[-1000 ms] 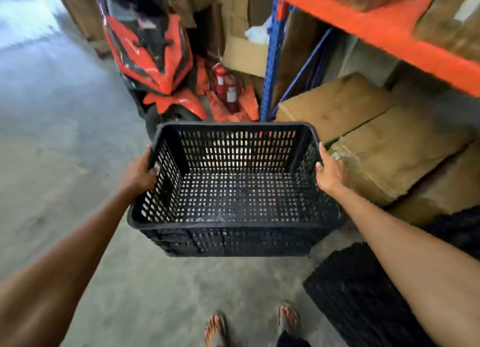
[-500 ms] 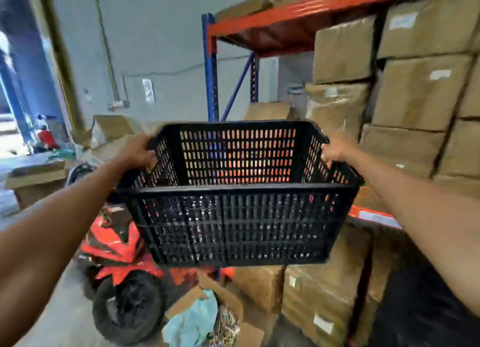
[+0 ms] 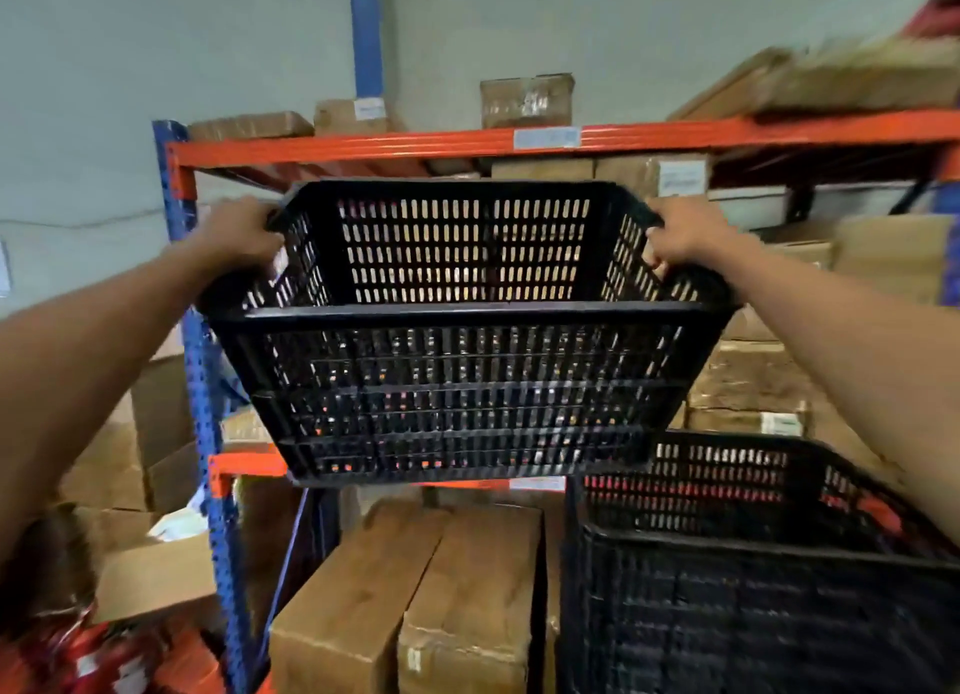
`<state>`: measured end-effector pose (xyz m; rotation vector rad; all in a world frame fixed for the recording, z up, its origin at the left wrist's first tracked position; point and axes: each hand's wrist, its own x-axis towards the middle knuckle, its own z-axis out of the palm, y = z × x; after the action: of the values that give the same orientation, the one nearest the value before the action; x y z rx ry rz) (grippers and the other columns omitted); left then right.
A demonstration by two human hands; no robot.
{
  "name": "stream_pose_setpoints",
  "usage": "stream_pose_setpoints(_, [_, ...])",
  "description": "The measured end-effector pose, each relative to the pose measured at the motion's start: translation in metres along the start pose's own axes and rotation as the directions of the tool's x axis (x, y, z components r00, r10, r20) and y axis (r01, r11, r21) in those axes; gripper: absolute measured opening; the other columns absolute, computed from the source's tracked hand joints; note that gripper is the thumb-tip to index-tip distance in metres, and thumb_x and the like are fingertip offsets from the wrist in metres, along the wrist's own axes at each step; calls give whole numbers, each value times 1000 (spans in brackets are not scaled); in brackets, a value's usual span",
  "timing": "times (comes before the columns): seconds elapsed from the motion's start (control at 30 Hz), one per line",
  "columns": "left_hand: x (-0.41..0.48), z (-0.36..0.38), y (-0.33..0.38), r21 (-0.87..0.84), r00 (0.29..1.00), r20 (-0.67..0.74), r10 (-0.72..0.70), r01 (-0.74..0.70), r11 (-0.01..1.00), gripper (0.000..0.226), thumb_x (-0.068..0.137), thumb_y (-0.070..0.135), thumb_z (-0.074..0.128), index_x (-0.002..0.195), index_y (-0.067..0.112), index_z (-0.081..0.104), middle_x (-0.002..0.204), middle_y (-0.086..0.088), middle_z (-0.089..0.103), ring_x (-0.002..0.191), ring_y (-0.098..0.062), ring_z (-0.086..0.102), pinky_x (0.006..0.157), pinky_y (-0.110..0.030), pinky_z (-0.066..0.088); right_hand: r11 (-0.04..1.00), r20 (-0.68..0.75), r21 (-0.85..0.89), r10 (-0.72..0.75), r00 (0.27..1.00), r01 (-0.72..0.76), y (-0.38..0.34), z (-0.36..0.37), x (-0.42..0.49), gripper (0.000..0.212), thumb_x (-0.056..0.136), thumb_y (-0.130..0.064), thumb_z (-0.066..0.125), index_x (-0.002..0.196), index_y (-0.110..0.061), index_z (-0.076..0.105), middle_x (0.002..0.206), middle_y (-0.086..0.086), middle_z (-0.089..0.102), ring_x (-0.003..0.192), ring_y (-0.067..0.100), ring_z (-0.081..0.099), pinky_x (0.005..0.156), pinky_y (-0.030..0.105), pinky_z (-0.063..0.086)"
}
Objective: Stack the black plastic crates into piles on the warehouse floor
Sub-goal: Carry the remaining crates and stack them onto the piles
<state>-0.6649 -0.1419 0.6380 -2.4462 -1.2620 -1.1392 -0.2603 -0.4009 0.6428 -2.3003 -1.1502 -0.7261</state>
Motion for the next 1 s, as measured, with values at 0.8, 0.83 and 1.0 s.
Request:
stream_pose_setpoints(0.8, [13, 127, 338, -126, 962, 268, 50, -16, 992, 40, 89, 13, 60, 128, 6, 61, 116, -23, 67, 106, -35, 61, 89, -34, 45, 961, 152, -196, 226, 962, -195, 323, -59, -18, 58, 84, -15, 71, 138, -12, 52, 135, 19, 57, 124, 35, 54, 89, 32, 45])
stream_pose_setpoints(0.83, [13, 130, 342, -118, 959, 281, 44, -11, 993, 40, 89, 13, 59, 129, 6, 60, 116, -22, 67, 107, -35, 60, 91, -35, 45, 960, 152, -212, 218, 964, -184, 326, -57, -17, 52, 85, -15, 68, 136, -12, 55, 135, 18, 58, 123, 34, 55, 80, 28, 44])
stream_pose_setpoints(1.0, [13, 147, 353, -73, 934, 357, 28, -2, 997, 43, 90, 16, 58, 133, 8, 57, 121, -20, 65, 108, -33, 59, 99, -39, 44, 960, 195, -201, 233, 953, -193, 338, -38, -15, 41, 86, -4, 65, 126, 1, 60, 117, 22, 65, 97, 29, 61, 47, 19, 27])
